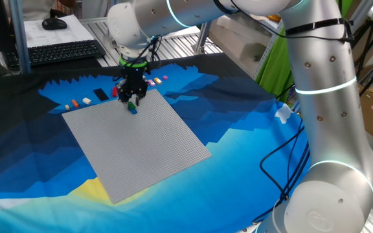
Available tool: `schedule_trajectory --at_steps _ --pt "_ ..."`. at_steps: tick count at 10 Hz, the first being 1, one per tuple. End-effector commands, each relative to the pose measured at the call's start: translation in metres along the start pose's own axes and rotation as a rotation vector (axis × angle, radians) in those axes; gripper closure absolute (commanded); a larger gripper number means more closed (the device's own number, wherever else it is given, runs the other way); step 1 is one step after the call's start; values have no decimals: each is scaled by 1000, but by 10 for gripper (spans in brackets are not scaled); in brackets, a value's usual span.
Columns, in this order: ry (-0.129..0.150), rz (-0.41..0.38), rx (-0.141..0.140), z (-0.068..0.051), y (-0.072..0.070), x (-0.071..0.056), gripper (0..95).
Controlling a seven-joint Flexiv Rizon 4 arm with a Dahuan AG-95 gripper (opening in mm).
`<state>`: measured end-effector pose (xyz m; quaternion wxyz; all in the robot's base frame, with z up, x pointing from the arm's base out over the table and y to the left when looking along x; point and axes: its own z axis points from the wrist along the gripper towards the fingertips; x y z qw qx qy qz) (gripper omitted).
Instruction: Stack small Lego blocks randomly, one at a time
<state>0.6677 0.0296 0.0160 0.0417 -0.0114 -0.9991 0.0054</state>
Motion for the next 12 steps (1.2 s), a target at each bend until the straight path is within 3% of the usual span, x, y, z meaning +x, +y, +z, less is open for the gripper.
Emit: schedule_trajectory --at_steps 1,7,10,12 --pt "6 -7 -3 -8 -2 3 950" --pt "5 -9 3 -13 -3 3 950" --pt "12 -1 4 -1 1 -1 950" --pt "18 -6 10 -4 0 0 950"
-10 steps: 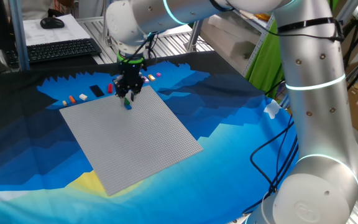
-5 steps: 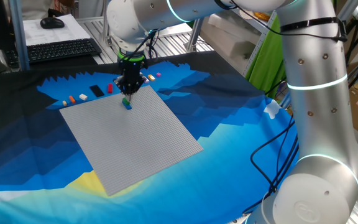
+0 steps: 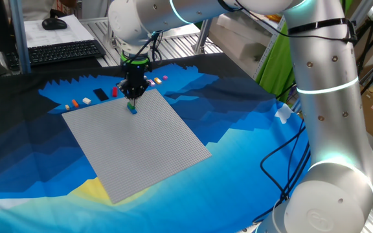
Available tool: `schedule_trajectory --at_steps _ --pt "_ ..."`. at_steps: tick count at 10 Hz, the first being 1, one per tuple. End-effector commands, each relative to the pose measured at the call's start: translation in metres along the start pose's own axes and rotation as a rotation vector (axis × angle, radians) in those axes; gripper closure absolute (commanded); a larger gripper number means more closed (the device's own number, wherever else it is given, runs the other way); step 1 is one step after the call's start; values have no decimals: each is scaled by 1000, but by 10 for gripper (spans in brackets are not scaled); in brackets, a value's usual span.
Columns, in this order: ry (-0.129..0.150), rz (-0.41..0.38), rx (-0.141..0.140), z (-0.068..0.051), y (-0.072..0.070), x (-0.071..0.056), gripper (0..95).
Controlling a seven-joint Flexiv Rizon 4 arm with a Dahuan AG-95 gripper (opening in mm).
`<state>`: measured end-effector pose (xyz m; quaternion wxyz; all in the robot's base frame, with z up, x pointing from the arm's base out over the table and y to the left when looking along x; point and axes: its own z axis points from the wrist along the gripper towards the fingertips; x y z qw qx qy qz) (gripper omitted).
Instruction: Stack small Lego blocks randomly, one at a time
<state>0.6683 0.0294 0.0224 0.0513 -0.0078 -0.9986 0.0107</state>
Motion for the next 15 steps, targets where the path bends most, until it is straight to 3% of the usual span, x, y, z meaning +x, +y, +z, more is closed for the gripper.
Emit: schedule_trajectory --at_steps 1,3,6,10,13,15 --pt "-1 0 -1 1 0 1 950" --pt "5 2 2 -11 -2 4 950" --pt "4 -1 2 -12 -2 0 950" --pt "-3 6 -7 4 4 -7 950" --pt "7 7 -1 -13 1 -3 950" --pt "9 17 -5 -13 2 -3 950"
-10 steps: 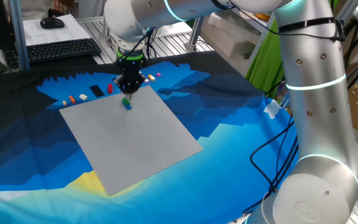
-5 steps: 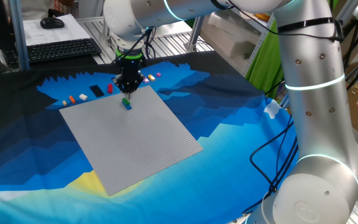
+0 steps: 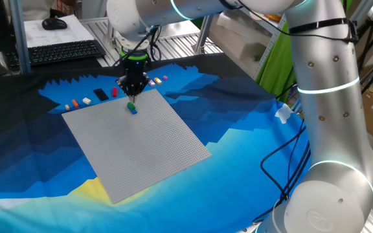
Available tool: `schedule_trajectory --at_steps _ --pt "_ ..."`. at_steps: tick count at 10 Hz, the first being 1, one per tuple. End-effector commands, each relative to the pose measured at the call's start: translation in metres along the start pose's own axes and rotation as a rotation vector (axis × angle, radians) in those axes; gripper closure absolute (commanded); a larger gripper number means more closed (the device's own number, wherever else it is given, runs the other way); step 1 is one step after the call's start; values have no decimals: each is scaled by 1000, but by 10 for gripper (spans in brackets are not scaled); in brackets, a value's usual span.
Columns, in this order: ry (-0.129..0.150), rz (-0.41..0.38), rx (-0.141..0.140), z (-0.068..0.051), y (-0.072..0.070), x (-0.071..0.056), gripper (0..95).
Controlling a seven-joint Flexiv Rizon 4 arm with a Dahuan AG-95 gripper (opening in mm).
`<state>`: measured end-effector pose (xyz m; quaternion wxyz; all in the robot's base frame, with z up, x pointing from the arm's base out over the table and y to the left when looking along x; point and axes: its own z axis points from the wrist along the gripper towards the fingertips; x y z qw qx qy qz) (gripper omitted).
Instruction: Stack small Lego blocks randomly, one at a time
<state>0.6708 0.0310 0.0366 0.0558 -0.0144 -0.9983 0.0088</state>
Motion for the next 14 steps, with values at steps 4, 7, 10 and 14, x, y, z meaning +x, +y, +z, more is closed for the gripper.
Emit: schedule_trajectory --at_steps 4,7,10,14 --pt "-1 40 -9 0 -1 -1 950" --pt "15 25 -18 -4 -5 1 950" --pt "46 3 -15 -1 -21 13 950" --pt "46 35 -2 19 -36 44 950"
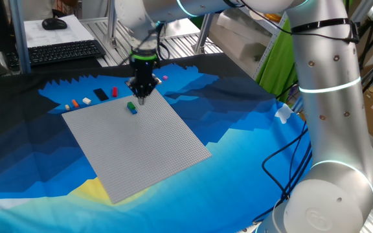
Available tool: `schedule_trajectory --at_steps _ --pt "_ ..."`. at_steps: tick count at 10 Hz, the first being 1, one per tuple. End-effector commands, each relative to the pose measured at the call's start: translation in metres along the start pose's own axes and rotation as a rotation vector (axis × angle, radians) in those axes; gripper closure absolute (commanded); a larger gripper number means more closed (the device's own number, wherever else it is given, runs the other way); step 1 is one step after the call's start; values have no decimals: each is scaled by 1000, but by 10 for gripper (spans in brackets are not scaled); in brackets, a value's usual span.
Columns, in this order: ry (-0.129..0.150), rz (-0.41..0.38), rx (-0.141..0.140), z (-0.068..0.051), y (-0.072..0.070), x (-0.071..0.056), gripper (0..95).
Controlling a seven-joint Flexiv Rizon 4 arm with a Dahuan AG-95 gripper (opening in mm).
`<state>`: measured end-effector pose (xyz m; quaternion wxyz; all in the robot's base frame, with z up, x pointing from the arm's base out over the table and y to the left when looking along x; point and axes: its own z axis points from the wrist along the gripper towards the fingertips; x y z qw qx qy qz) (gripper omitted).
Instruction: Stack small Lego blocks randomly, one at a time
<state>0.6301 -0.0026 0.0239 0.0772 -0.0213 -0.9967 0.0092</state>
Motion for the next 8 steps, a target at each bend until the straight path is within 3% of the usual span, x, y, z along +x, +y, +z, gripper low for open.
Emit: schedule_trajectory --at_steps 1,3,8 --pt "3 28 -4 4 -2 10 950" --pt "3 23 -1 7 -3 18 950" --pt "0 28 12 7 -3 18 950"
